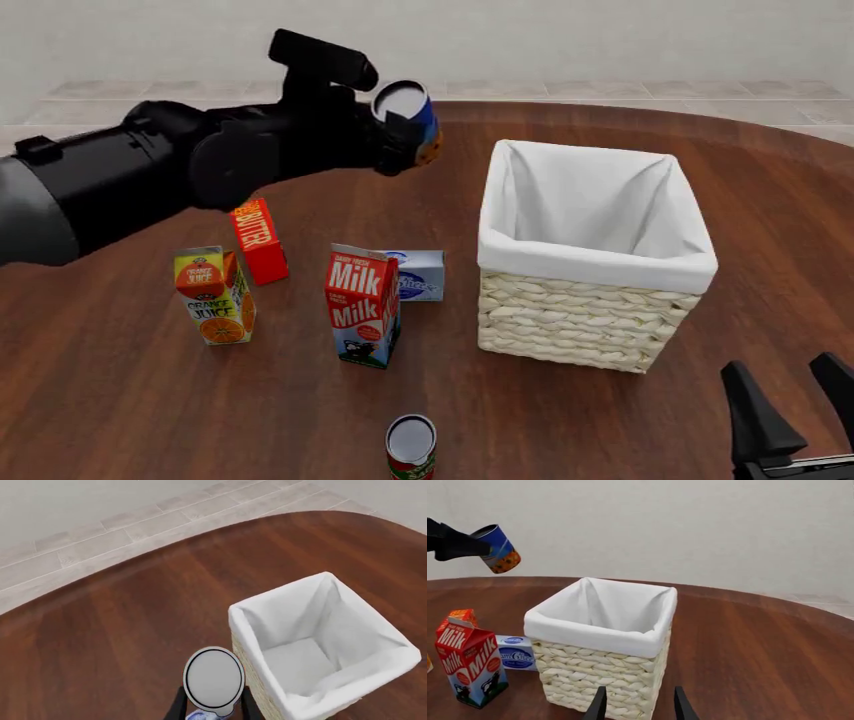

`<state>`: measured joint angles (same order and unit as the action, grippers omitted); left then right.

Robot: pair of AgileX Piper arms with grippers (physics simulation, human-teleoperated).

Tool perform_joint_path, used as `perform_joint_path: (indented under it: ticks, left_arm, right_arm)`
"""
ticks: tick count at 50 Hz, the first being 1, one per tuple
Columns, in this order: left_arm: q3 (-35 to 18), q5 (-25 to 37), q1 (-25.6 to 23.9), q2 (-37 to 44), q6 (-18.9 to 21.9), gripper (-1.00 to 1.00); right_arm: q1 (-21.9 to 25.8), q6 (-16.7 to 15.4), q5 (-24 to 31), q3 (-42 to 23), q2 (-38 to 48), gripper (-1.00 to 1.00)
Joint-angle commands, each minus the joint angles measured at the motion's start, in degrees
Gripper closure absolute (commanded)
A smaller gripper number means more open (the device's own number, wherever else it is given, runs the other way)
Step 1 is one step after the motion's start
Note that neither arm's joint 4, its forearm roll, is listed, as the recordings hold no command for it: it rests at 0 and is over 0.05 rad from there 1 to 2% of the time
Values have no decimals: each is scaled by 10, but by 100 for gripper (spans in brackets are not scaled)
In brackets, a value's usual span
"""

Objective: Pick up the alphabet soup and the tomato sauce, and put them in the basket.

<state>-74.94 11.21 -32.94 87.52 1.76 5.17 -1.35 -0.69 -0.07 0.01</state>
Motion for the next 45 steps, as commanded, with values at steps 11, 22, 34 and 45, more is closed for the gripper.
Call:
perform_joint_path:
  ticks: [11, 22, 34, 45]
  left_arm:
    - [-40, 7, -57, 25, 9, 100]
    - [-57, 14, -87, 36, 13, 100]
    - [-73, 16, -114, 52, 15, 100]
    - [-98, 21, -131, 77, 21, 100]
  right_arm:
    - [0, 2, -1, 0, 0, -100]
    - [3, 2, -2, 0, 0, -100]
    - [4, 3, -2, 0, 0, -100]
    - [6, 4, -2, 0, 0, -100]
